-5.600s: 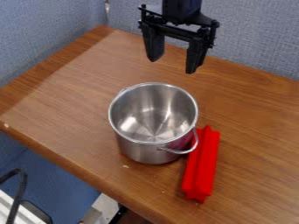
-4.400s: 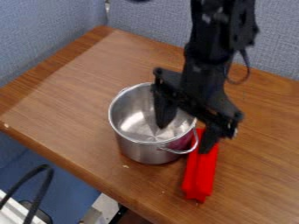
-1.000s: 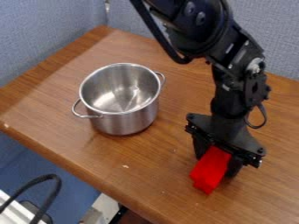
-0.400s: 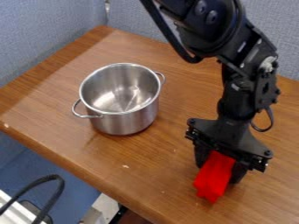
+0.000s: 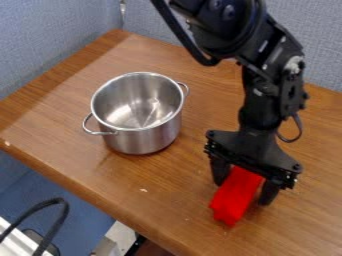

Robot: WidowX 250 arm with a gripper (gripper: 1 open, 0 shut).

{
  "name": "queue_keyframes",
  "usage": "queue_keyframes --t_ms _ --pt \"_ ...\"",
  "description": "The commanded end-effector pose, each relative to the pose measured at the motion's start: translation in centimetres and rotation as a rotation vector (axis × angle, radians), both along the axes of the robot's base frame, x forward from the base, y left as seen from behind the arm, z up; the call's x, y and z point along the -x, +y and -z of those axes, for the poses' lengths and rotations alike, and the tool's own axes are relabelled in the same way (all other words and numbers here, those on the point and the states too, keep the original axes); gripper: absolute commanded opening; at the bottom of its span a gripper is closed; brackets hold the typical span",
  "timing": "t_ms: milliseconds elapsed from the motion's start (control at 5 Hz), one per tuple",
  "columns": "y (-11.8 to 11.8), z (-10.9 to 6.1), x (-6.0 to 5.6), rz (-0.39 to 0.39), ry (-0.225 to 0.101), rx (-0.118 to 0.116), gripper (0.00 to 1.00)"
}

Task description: Put the red object in the metal pot

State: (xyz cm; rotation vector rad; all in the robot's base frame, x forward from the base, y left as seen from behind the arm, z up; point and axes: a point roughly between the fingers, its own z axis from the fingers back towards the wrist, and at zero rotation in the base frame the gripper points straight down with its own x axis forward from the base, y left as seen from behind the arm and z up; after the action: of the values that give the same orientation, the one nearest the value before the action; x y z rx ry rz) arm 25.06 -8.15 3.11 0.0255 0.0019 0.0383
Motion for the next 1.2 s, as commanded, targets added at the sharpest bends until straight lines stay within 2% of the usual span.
queue_keyframes --t_ms 0,200,600,1000 --pt "0.0 -0.8 -0.8 0.01 -0.043 0.014 1.0" --pt "-0.1 -0.2 -0.9 0.017 -0.04 0.015 0.0" --pt "0.0 0.5 -0.7 -0.027 -0.034 0.002 0.0" --pt "0.8 1.2 -2.5 0.001 -0.03 -0.005 0.0"
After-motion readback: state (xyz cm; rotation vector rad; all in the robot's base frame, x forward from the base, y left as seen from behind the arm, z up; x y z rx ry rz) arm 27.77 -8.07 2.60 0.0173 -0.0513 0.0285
